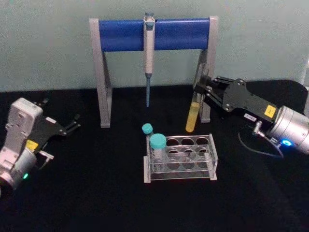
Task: Pick up the test tube from the test tube rack, shake it, then place it back into the test tube rack.
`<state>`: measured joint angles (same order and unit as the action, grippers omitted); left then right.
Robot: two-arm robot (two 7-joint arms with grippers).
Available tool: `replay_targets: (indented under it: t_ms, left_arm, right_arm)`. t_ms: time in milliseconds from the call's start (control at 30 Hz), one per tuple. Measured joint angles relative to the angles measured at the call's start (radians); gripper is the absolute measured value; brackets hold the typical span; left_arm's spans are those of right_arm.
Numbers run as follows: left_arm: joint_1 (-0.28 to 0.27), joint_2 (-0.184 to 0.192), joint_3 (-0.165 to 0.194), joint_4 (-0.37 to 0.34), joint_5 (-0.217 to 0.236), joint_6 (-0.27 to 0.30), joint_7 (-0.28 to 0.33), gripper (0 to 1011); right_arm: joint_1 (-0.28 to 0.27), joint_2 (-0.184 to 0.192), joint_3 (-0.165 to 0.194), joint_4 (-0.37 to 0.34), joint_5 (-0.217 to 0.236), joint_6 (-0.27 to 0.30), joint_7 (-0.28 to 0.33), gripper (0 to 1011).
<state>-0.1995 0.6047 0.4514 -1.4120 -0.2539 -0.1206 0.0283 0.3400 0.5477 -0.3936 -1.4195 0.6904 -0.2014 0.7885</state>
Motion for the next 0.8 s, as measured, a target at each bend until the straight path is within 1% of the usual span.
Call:
replay_targets:
  t_ms: [467,800]
  left_arm:
    - [0.0,0.0,0.0,0.0,0.0,0.0,0.0,1001]
    - [0.0,0.0,0.0,0.0,0.0,0.0,0.0,1001]
  right_arm:
    - [-0.001,0.004,-0.012,0.005,-0.011,-0.007,-0.001,228]
    - [-0.001,0.001,-0.02,0.024,-0.018,-0.011,0.002,228]
